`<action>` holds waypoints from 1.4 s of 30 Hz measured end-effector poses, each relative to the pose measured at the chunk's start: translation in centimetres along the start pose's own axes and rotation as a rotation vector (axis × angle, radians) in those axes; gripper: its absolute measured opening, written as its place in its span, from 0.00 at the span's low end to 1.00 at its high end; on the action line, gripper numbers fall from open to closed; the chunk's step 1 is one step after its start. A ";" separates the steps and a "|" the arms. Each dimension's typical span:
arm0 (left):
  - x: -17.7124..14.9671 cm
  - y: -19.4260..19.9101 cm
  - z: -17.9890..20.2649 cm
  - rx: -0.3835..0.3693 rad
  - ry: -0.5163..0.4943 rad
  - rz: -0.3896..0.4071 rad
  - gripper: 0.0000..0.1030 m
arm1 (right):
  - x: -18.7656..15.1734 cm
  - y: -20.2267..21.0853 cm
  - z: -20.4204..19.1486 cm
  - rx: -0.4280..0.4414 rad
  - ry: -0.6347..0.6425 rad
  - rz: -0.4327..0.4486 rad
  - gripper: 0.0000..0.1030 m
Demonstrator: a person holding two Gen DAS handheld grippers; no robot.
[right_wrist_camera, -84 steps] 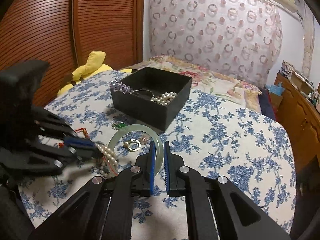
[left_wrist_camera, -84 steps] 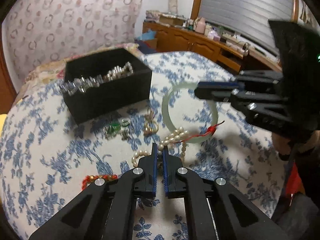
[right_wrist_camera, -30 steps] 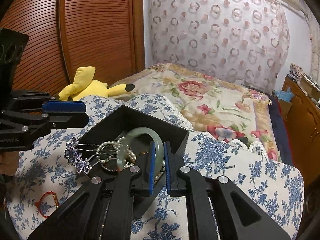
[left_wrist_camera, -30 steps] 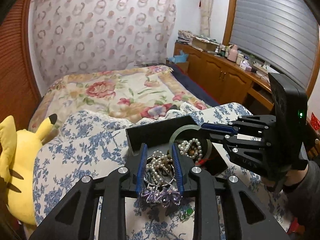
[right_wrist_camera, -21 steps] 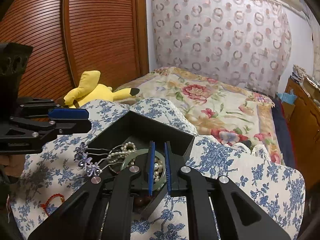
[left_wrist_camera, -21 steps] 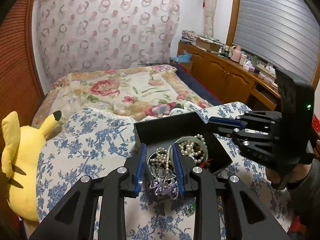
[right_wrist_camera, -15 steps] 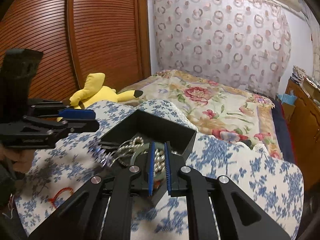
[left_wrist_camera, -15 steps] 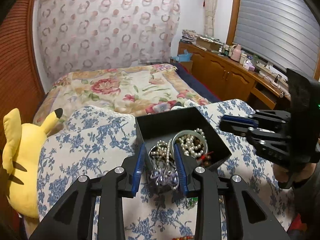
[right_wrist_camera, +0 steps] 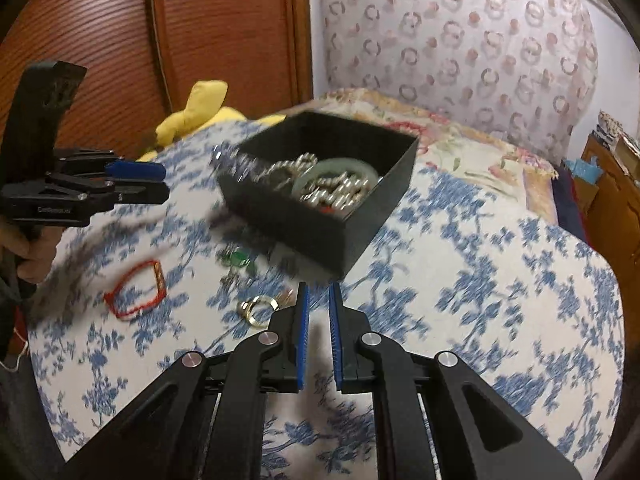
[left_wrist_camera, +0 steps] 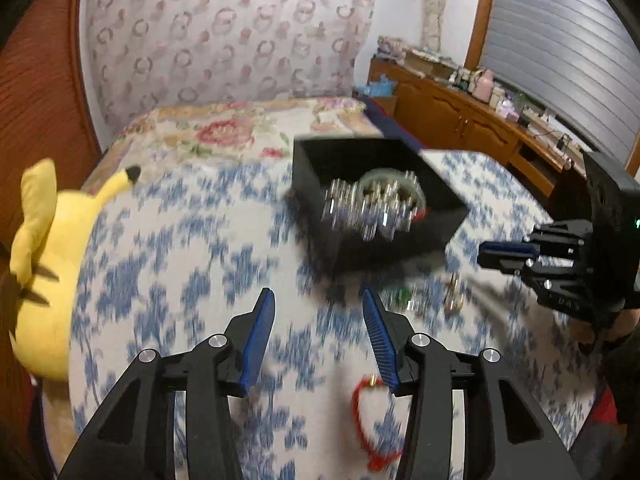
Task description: Organize jewelry
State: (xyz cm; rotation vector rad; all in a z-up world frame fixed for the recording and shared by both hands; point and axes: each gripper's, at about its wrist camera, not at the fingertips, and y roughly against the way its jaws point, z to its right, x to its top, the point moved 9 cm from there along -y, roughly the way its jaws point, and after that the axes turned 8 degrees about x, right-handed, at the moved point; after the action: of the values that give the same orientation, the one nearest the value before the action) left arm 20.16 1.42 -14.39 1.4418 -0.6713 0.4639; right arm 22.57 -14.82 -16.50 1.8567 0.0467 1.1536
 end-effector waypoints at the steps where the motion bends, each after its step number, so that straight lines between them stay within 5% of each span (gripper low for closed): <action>1: -0.6 -0.1 0.1 0.003 -0.002 -0.013 0.42 | -0.2 -0.2 -0.4 0.010 0.002 -0.007 0.11; 13: -4.4 -0.7 0.6 0.002 0.014 -0.079 0.43 | -0.7 -2.1 -4.5 0.105 0.049 -0.055 0.20; 28: -5.0 -0.3 2.9 -0.014 -0.056 -0.073 0.42 | -0.9 -2.5 -5.0 0.060 0.130 -0.085 0.11; 33: -5.2 -0.4 3.1 0.028 -0.090 -0.058 0.23 | -1.0 -1.6 -4.8 0.057 0.110 -0.059 0.11; 36: -5.2 -0.4 3.2 0.028 -0.104 -0.055 0.02 | -0.9 -1.1 -4.8 0.058 0.106 -0.043 0.11; 42: -4.6 0.3 3.6 -0.001 -0.088 -0.031 0.02 | -0.3 0.4 -4.6 0.057 0.101 -0.003 0.11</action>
State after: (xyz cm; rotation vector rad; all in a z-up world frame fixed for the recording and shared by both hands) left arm 16.04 -1.60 -17.25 1.4764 -0.7177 0.3775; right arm 18.89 -12.07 -15.74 1.8462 0.1406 1.2550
